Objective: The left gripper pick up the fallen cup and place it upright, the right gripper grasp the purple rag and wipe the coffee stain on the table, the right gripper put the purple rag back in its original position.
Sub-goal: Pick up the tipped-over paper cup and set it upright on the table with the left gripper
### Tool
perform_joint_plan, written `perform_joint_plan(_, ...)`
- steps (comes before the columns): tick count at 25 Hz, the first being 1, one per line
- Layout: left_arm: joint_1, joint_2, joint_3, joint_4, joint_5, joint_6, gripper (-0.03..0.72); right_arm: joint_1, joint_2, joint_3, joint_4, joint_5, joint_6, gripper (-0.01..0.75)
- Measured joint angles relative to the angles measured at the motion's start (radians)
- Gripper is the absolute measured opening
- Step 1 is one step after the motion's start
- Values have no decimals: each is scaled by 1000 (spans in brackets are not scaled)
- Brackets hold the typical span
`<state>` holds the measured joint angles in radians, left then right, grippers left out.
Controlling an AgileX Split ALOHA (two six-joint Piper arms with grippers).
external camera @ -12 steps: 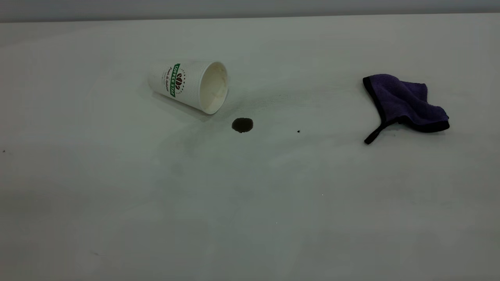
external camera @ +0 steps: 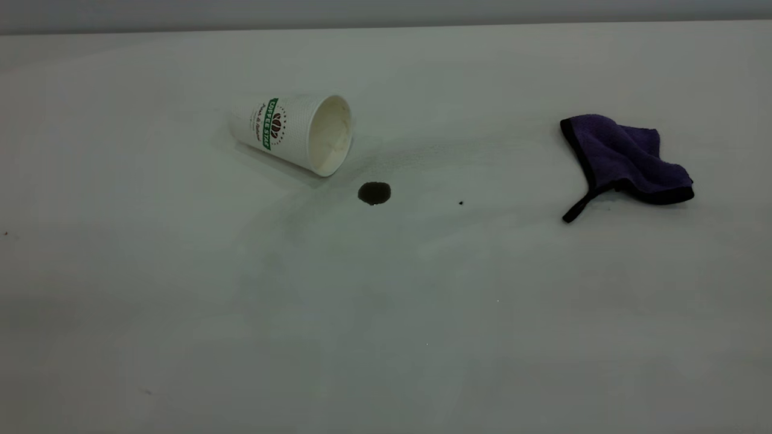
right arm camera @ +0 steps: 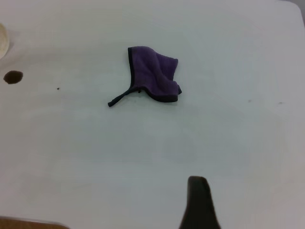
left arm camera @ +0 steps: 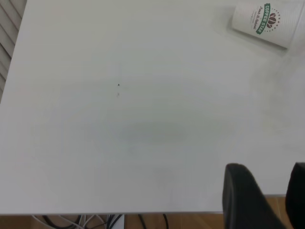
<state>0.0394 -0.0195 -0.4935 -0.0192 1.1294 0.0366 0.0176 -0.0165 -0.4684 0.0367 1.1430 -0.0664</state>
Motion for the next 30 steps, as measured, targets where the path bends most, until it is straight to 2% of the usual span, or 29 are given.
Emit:
perform_joint_plan(26, -4, 0, 0, -4, -1, 0, 289, 0, 0, 0, 0, 0, 0, 588)
perform_joint_plan(30, -4, 58, -25, 48, -64, -5, 289, 0, 0, 0, 0, 0, 0, 588)
